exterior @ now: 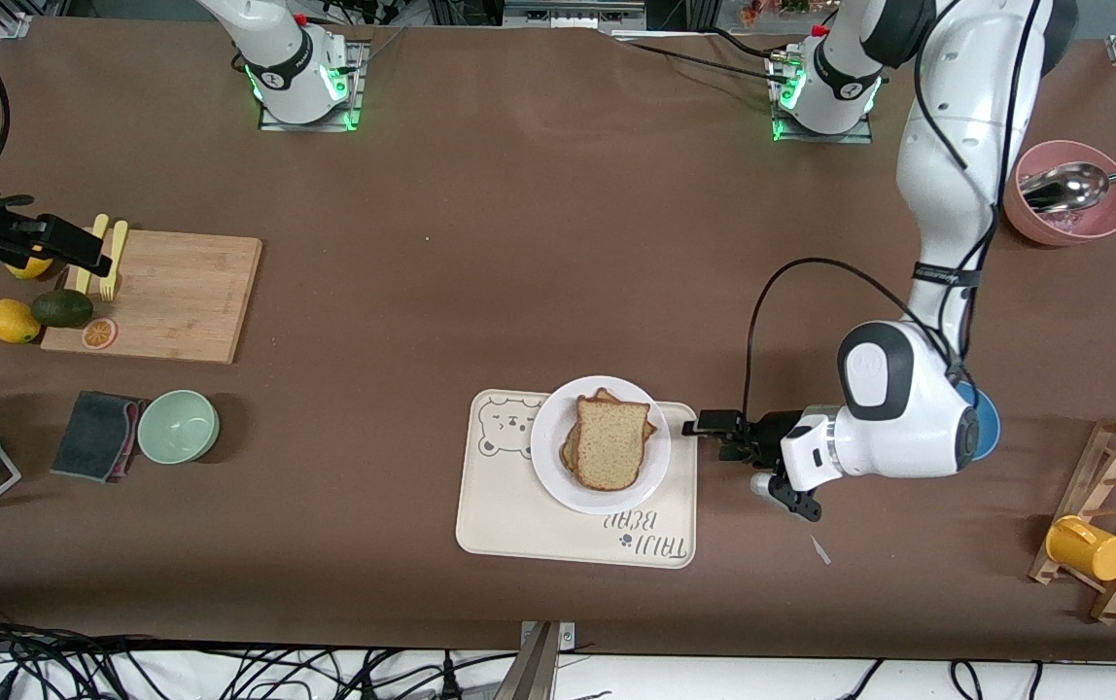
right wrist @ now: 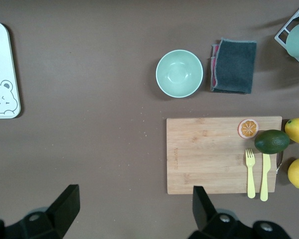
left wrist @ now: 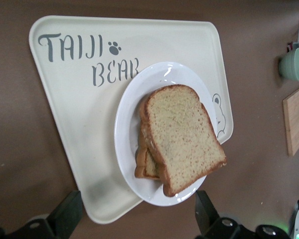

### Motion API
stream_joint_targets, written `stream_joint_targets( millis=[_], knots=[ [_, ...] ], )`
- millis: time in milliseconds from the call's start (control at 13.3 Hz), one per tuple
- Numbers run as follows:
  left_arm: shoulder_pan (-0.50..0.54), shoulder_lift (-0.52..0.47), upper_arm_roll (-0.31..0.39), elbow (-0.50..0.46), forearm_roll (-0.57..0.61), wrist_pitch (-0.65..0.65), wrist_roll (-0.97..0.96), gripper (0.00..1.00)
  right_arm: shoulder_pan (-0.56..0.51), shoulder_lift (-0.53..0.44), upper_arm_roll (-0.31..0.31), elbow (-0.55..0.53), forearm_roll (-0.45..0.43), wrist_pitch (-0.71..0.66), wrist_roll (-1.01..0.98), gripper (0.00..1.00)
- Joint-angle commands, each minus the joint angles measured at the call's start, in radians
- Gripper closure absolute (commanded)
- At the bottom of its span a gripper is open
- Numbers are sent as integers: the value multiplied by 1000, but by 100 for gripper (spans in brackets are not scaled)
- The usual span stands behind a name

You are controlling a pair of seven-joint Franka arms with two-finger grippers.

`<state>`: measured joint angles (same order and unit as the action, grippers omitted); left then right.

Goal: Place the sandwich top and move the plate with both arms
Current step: 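Open the left gripper and draw it back from the plate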

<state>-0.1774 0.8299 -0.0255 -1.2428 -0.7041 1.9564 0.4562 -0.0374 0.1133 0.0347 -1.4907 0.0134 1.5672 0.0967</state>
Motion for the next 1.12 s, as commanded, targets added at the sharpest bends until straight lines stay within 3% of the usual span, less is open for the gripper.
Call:
stream_joint_targets(
  millis=[0, 525, 749, 1049],
  knots=[
    [-1, -96, 2, -21, 176, -48, -100, 0, 17, -3, 5, 10, 11, 17, -12, 0],
    [3, -242, 6, -23, 533, -233, -235, 0, 40, -12, 4, 6, -35, 11, -2, 0],
    [3, -317, 2, -21, 632, -299, -384, 0, 36, -14, -9, -8, -35, 25, -12, 0],
    [-8, -440, -5, -21, 716, -464, -386, 0, 36, -18, -25, -11, -29, 53, -17, 0]
  ],
)
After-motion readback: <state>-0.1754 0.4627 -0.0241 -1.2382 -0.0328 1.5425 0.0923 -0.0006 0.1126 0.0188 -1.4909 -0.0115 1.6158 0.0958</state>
